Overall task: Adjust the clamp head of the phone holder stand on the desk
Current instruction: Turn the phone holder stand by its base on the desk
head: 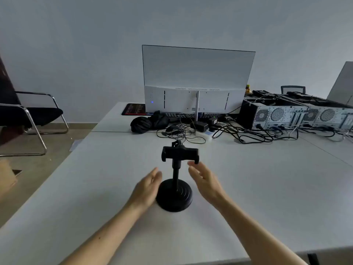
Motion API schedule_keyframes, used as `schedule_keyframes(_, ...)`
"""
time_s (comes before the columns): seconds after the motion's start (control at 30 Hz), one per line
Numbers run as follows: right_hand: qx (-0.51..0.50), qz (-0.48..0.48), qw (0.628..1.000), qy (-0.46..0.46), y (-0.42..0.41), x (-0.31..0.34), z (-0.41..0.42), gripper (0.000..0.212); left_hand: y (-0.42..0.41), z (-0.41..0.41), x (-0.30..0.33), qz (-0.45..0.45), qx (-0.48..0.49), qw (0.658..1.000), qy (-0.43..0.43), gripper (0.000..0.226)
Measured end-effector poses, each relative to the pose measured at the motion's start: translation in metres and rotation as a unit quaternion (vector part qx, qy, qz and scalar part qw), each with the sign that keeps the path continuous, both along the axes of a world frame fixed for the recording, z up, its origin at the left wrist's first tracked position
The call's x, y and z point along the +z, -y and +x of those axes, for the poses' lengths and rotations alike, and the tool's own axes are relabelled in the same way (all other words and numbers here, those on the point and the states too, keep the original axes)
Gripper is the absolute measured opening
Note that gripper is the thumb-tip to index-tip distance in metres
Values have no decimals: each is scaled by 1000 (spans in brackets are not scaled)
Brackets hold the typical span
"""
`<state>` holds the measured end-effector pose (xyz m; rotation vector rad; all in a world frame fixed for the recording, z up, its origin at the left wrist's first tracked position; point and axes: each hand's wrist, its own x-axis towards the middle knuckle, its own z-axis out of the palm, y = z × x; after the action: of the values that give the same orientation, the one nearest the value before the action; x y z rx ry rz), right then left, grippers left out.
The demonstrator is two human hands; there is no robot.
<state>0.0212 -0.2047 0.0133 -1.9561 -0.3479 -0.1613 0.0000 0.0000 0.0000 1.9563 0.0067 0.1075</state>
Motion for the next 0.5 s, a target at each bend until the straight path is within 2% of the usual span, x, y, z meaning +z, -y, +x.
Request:
schedule_keyframes(0.07,-6,-162,987,-11,-1,-9,-6,44,9,-10,-7,114,-35,993,-14,63)
schedule_keyframes(0.17,41,-307,951,-17,-1,-29,-12,56,21,-18,-26,257,-75,963,-19,70)
schedule_keyframes(0.27,51,-372,927,-18,0,-34,-16,60,25,-19,-32,322,-78,943,-28,75)
schedule_keyframes(0.5,37,-421,906,-39,-5,-33,-29,63,27,-20,-33,362,-82,928,-25,75)
